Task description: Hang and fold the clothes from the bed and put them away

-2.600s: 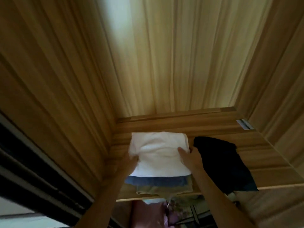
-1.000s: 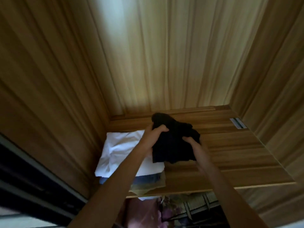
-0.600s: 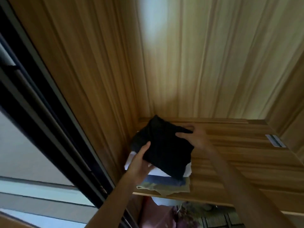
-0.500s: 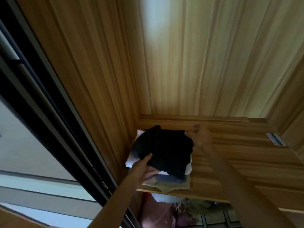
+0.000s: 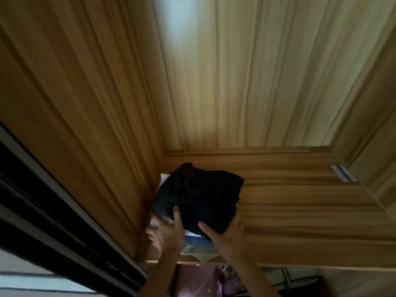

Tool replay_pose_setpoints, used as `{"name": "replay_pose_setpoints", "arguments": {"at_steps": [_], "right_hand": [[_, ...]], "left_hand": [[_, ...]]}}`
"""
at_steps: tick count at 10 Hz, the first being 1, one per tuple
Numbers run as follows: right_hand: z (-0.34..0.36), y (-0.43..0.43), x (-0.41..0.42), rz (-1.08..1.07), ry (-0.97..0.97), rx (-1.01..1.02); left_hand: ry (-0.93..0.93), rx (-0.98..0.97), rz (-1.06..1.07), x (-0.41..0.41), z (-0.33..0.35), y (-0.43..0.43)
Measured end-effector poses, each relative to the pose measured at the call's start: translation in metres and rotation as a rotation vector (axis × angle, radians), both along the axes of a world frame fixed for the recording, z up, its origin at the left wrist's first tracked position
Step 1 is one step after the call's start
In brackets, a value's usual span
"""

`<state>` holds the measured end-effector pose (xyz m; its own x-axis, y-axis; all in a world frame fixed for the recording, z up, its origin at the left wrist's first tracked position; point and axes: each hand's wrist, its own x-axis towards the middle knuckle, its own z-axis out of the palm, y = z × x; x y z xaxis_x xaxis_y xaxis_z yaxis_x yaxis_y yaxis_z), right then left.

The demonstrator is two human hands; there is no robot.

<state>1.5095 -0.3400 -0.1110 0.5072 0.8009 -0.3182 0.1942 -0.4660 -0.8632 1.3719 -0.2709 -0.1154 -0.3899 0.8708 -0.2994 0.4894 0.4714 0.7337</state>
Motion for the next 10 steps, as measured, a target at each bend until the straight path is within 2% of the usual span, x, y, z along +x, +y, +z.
{"name": "replay_pose_setpoints", "arguments": {"at_steps": [2,4,5,6,8,10], "right_hand": [[0.001,0.069,0.026,0.033,0.012,0.073],[-0.005,0.181,0.061,0.031,-0.005,0.111],[-0.007,0.224,0.076,0.055,-0.007,0.051],[-0.012,0.245,0.083,0.069,-0.003,0.010],[-0.006,0.230,0.080,0.049,-0.034,0.074],[0.012,0.178,0.069,0.001,-0.119,0.158]], "left_hand": [[0.001,0.055,-0.001,0.023,0.000,0.062],[0.043,0.120,-0.048,0.054,-0.013,0.183],[0.129,0.145,-0.093,0.060,-0.019,0.223],[0.123,0.169,-0.030,0.065,-0.023,0.239],[0.087,0.133,-0.039,0.063,-0.016,0.230],[0.148,0.173,-0.195,0.044,-0.002,0.173]]}}
